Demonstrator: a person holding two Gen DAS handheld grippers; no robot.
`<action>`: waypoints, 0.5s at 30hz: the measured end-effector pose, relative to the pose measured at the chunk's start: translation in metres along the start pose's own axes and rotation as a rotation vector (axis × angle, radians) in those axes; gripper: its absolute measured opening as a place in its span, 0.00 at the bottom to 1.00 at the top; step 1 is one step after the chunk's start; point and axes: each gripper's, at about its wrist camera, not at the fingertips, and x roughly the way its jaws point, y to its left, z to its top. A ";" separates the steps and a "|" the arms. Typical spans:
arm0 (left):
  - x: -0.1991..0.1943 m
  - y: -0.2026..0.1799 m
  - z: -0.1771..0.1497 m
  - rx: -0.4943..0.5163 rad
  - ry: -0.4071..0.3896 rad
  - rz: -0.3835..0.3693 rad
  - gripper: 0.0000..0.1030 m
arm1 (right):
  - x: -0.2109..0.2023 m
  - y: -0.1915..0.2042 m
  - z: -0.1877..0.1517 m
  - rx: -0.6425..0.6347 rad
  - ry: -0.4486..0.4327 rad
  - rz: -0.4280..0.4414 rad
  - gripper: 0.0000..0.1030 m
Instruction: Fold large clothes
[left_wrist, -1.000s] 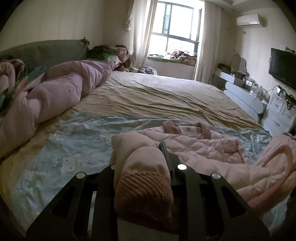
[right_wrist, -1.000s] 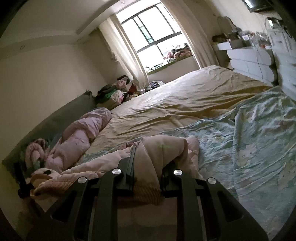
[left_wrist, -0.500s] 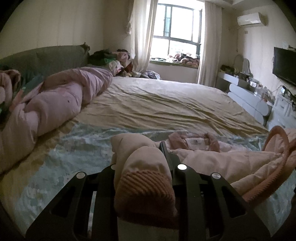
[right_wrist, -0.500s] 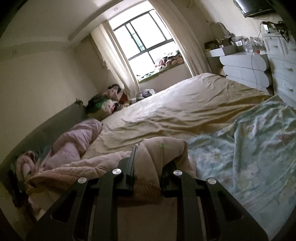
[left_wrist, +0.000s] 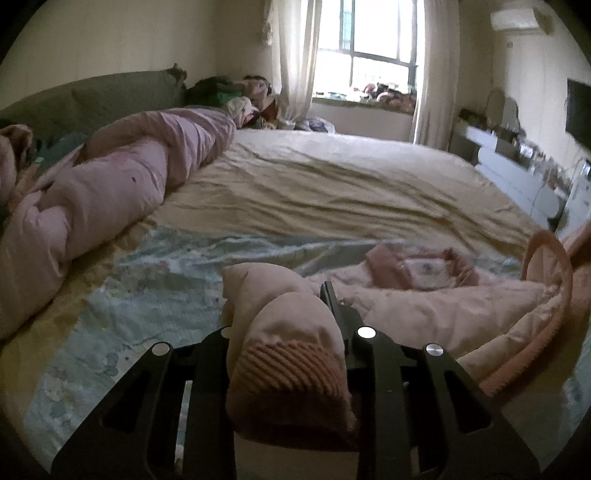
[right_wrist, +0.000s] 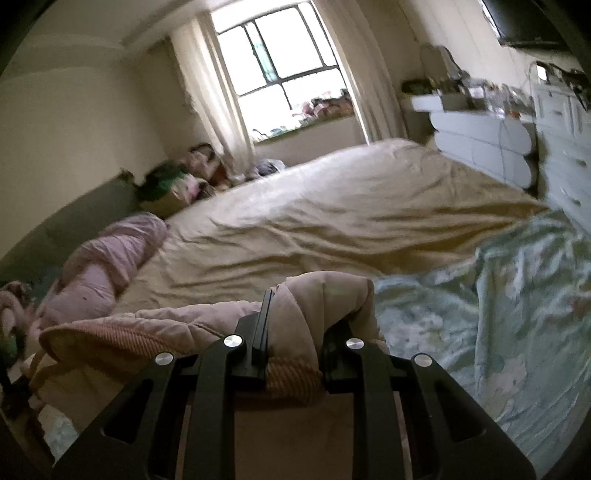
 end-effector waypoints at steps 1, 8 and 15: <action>0.006 -0.001 -0.003 0.005 0.013 0.002 0.19 | 0.008 -0.003 -0.005 -0.001 0.019 -0.018 0.19; 0.022 -0.011 -0.009 0.027 0.047 0.001 0.21 | 0.024 -0.015 -0.025 0.031 0.062 -0.066 0.22; 0.018 -0.013 -0.011 0.020 0.037 -0.011 0.21 | -0.029 0.000 -0.037 0.023 -0.094 -0.048 0.73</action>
